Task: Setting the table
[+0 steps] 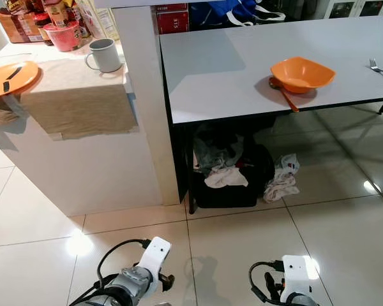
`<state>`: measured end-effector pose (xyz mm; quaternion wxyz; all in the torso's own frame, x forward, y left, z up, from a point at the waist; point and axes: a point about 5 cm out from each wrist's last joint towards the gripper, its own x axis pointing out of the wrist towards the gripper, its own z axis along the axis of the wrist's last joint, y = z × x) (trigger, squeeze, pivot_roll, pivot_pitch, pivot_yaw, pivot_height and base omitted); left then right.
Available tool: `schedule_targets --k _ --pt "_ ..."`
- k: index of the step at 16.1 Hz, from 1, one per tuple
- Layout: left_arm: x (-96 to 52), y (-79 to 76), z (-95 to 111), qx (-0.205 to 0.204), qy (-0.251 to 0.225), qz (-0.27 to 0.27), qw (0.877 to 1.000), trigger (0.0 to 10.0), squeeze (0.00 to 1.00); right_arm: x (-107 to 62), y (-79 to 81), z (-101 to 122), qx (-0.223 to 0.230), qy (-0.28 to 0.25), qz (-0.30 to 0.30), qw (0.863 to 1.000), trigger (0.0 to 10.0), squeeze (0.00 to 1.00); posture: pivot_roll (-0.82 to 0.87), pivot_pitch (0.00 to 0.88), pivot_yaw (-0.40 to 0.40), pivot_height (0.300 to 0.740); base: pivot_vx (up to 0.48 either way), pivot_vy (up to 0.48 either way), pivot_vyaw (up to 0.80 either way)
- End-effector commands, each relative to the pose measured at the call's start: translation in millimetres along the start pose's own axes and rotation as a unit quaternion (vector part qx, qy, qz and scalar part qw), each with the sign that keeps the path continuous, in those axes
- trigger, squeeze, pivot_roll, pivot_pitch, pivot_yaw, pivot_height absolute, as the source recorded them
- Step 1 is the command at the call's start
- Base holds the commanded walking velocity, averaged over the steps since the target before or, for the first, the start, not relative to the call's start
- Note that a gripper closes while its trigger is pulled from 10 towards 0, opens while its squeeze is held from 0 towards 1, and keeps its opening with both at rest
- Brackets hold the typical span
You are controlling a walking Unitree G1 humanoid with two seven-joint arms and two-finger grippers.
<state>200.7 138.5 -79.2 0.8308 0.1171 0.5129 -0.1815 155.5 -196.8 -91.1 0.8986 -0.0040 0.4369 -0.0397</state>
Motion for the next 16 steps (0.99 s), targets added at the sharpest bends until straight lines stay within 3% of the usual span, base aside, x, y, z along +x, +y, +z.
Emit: schedule_targets --k 1,4,7,11,16 --pt "-1.9 9.8 6 0.007 -0.012 0.015 1.000 10.0 0.00 1.1 -1.3 3 0.001 0.002 -0.003 1.000 10.0 0.00 -0.04 0.000 0.077 0.740 0.000 0.000 0.00" --pt "-4.1 19.2 10 0.011 -0.015 0.022 1.000 10.0 0.00 2.9 -7.5 10 -0.013 -0.003 -0.006 1.000 10.0 0.00 -0.05 0.000 0.086 0.740 0.000 0.000 0.00" --pt "-2.6 13.1 10 0.010 -0.021 0.020 1.000 10.0 0.00 4.2 -7.8 14 -0.013 -0.005 -0.017 1.000 10.0 0.00 -0.04 0.000 0.082 0.740 0.000 0.000 0.00" --pt "-2.7 11.9 10 -0.012 -0.037 0.010 0.999 10.0 0.00 -0.2 -14.1 1 -0.022 0.010 -0.022 0.999 10.0 0.00 -0.03 0.000 0.080 0.740 0.000 0.000 0.00" --pt "-6.3 27.0 6 -0.012 -0.035 0.028 0.999 10.0 0.00 -2.4 -20.7 -4 -0.014 0.016 -0.032 0.999 10.0 0.00 -0.03 0.000 0.080 0.740 0.000 0.000 0.00"
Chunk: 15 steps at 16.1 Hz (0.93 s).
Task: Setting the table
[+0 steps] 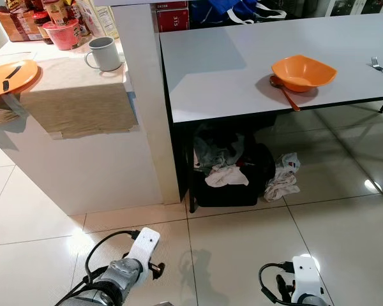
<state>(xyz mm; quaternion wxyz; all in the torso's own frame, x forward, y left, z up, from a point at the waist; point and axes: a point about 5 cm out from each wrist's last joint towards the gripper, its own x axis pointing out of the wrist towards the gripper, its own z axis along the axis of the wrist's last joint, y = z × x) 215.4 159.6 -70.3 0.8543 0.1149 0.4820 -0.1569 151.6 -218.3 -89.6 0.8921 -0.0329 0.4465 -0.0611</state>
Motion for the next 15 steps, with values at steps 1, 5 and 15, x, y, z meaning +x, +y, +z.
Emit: schedule_targets --k 1,5,15 --pt "-0.6 2.1 -1 -0.009 -0.006 0.000 1.000 10.0 0.00 -0.4 1.2 -2 0.005 0.006 0.000 1.000 10.0 0.00 -0.03 0.000 0.081 0.740 0.000 0.000 0.00" --pt "0.1 1.2 3 0.006 -0.002 0.006 1.000 10.0 0.00 0.2 3.4 -1 0.005 0.005 0.001 1.000 10.0 0.00 -0.03 0.000 0.083 0.740 0.000 0.000 0.00" --pt "0.7 3.5 20 0.018 -0.008 0.023 1.000 10.0 0.00 -3.1 2.5 -11 0.003 0.014 -0.002 1.000 10.0 0.00 -0.02 0.000 0.077 0.740 0.000 0.000 0.00"
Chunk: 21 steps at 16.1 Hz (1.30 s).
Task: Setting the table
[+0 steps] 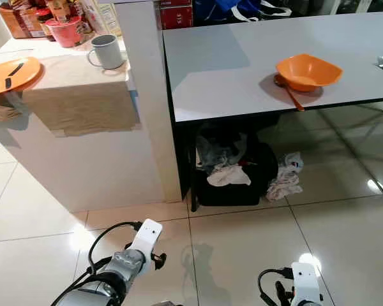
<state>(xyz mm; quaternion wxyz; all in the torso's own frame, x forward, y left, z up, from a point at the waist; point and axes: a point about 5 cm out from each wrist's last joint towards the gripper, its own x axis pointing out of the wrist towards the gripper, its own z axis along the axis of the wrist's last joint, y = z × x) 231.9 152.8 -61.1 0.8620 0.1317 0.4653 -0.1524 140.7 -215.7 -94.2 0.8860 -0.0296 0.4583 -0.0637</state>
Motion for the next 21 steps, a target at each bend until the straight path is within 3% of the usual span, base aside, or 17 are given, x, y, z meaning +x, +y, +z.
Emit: schedule_targets --k 1,14,18,20,21 --pt "-0.2 3.0 2 0.004 0.005 0.008 1.000 10.0 0.00 0.2 0.4 0 -0.001 0.000 0.000 1.000 10.0 0.00 -0.02 0.000 0.077 0.740 0.000 0.000 0.00" --pt "0.3 2.4 12 0.008 -0.005 0.008 1.000 10.0 0.00 3.7 9.3 12 -0.010 -0.011 0.007 1.000 10.0 0.00 -0.01 0.000 0.074 0.740 0.000 0.000 0.00" --pt "0.4 1.6 13 0.009 -0.005 0.009 1.000 10.0 0.00 4.4 33.1 15 -0.015 -0.016 0.018 1.000 10.0 0.00 -0.01 0.000 0.074 0.740 0.000 0.000 0.00" --pt "0.5 1.5 12 0.010 -0.005 0.009 1.000 10.0 0.00 4.4 36.4 15 -0.015 -0.016 0.019 1.000 10.0 0.00 -0.01 0.000 0.074 0.740 0.000 0.000 0.00" --pt "0.5 1.2 13 0.009 -0.005 0.008 1.000 10.0 0.00 3.5 53.1 15 -0.017 -0.014 0.027 0.999 10.0 0.00 -0.01 0.000 0.074 0.740 0.000 0.000 0.00"
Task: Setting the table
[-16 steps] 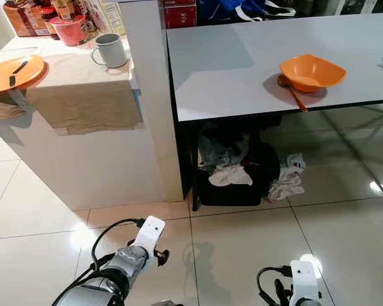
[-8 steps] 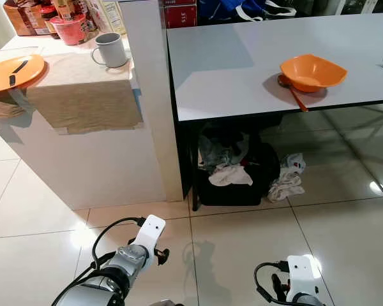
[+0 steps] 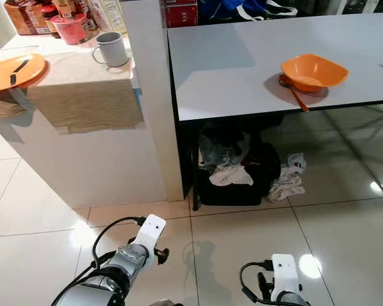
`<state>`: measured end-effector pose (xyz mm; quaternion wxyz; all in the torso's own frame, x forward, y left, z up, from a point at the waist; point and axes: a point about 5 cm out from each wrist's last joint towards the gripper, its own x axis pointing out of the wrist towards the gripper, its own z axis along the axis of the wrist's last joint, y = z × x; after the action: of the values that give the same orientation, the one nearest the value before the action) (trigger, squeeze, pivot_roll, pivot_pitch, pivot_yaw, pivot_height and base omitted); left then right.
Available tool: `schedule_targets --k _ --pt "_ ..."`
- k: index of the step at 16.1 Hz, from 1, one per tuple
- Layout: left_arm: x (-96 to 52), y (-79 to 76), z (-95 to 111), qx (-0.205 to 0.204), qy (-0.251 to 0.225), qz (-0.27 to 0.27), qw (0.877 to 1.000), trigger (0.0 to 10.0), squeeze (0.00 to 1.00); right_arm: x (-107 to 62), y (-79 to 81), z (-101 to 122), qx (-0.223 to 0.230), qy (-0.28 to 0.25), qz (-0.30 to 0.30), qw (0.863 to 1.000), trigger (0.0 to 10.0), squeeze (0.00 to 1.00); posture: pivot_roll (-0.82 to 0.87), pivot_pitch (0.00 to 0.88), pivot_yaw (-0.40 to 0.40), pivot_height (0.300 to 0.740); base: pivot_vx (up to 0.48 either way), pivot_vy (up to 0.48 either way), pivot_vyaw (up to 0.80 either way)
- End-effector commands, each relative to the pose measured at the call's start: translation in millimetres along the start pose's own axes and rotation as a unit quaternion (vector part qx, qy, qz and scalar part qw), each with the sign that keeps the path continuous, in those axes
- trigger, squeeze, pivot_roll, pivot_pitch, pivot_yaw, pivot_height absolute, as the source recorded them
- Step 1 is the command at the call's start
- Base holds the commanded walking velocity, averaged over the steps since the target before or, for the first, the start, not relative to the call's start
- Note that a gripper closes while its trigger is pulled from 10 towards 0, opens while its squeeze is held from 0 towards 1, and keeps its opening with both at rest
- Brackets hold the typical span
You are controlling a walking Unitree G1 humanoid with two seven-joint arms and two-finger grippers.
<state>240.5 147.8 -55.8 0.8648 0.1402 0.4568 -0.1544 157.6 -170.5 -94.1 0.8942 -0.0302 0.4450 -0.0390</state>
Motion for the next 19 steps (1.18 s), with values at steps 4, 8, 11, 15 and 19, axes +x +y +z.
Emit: schedule_targets --k 4,8,11,15,19 --pt "-0.1 1.8 2 -0.001 0.003 0.004 1.000 10.0 0.00 -1.2 36.5 3 -0.010 0.006 0.018 1.000 10.0 0.00 0.00 0.000 0.075 0.740 0.000 0.000 0.00" --pt "0.0 1.5 2 -0.004 0.003 0.005 1.000 10.0 0.00 -0.3 24.8 2 -0.009 0.008 0.009 1.000 10.0 0.00 -0.01 0.000 0.076 0.740 0.000 0.000 0.00" --pt "0.1 1.4 3 -0.006 0.001 0.007 1.000 10.0 0.00 -0.3 22.9 2 -0.011 0.008 0.002 1.000 10.0 0.00 -0.01 0.000 0.076 0.740 0.000 0.000 0.00" --pt "0.1 1.1 3 -0.007 0.001 0.007 1.000 10.0 0.00 -0.1 22.9 2 -0.011 0.011 0.000 1.000 10.0 0.00 -0.01 0.000 0.076 0.740 0.000 0.000 0.00" --pt "0.2 0.7 3 -0.007 0.002 0.007 1.000 10.0 0.00 0.2 22.7 2 -0.012 0.011 0.001 1.000 10.0 0.00 -0.01 0.000 0.075 0.740 0.000 0.000 0.00"
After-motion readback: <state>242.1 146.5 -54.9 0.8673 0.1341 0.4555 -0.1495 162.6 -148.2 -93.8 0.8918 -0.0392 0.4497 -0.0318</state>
